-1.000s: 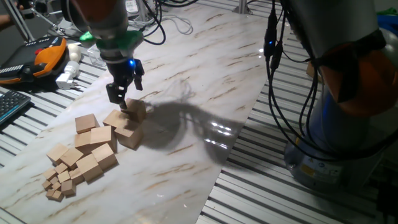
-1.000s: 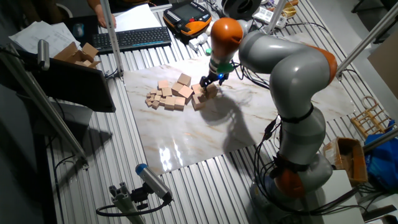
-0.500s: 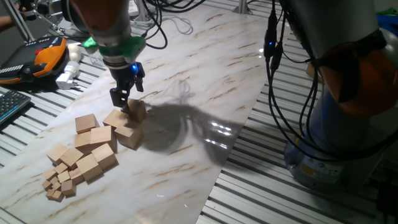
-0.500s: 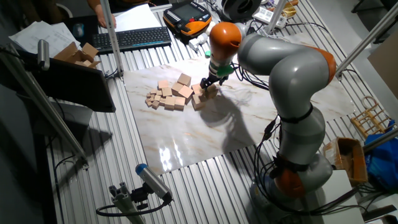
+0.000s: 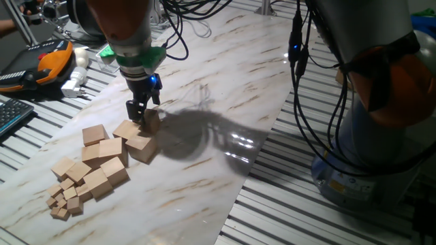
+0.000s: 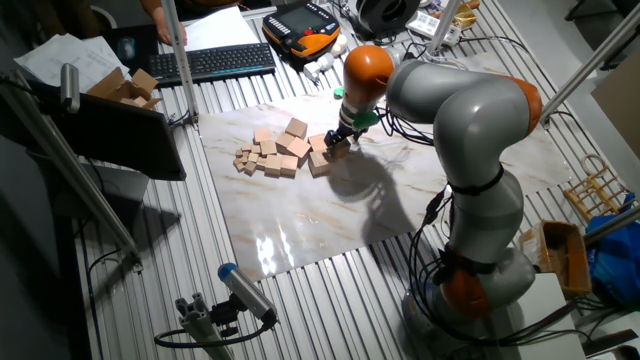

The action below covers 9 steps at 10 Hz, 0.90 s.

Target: Stack the blocks into a cross shape

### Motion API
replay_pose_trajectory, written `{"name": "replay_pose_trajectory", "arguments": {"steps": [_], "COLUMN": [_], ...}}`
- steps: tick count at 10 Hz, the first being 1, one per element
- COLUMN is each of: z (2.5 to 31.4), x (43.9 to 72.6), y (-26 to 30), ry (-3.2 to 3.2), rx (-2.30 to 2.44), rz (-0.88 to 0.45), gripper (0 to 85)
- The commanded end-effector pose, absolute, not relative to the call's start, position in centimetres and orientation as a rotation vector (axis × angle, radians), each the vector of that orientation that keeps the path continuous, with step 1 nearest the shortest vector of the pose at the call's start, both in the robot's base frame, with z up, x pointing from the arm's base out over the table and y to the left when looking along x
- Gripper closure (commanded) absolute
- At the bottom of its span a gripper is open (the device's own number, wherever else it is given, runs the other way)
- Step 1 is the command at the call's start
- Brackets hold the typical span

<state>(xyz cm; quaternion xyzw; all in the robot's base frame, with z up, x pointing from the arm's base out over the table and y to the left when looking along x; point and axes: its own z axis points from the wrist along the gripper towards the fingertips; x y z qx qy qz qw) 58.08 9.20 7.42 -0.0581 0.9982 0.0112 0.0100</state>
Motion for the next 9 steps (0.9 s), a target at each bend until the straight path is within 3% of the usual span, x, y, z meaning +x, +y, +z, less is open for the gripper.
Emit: {"name": "replay_pose_trajectory", "arguments": {"steps": [1, 6, 7, 9], "z": [7.3, 6.4, 6.3, 6.4], "x": [58.1, 57.6, 57.6, 57.9], "y": [9.1, 9.0, 9.1, 9.8], "ry": [3.116, 3.101, 3.103, 3.109], "rx": [-0.185, -0.179, -0.179, -0.187], "rz": [0.034, 0.061, 0.059, 0.021], "gripper": [0.0, 0.0, 17.0, 17.0]}}
